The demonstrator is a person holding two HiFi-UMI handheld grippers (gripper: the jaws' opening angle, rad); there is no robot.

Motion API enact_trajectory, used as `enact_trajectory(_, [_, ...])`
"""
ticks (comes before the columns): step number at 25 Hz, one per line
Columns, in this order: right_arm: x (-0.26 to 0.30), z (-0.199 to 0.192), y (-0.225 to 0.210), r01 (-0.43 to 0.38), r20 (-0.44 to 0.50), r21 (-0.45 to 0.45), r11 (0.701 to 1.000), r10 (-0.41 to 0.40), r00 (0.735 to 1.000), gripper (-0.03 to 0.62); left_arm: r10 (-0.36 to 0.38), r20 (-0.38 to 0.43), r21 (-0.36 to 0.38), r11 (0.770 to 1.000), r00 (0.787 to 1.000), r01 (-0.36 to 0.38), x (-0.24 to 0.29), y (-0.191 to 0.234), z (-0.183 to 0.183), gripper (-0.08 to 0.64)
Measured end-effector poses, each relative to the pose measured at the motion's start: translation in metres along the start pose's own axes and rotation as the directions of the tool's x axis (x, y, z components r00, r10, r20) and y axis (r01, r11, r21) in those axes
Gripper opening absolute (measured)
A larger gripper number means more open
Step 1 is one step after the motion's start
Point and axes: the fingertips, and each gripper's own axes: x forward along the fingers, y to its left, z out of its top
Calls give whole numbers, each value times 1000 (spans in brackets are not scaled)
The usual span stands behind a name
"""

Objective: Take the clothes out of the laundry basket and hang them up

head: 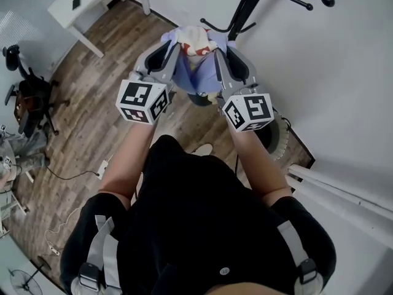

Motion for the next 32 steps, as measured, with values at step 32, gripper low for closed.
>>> enact_trajectory(32, [146,-120,-125,732,-139,72,677,-720,680,67,-617,-253,31,765,746,643,272,112,-82,57])
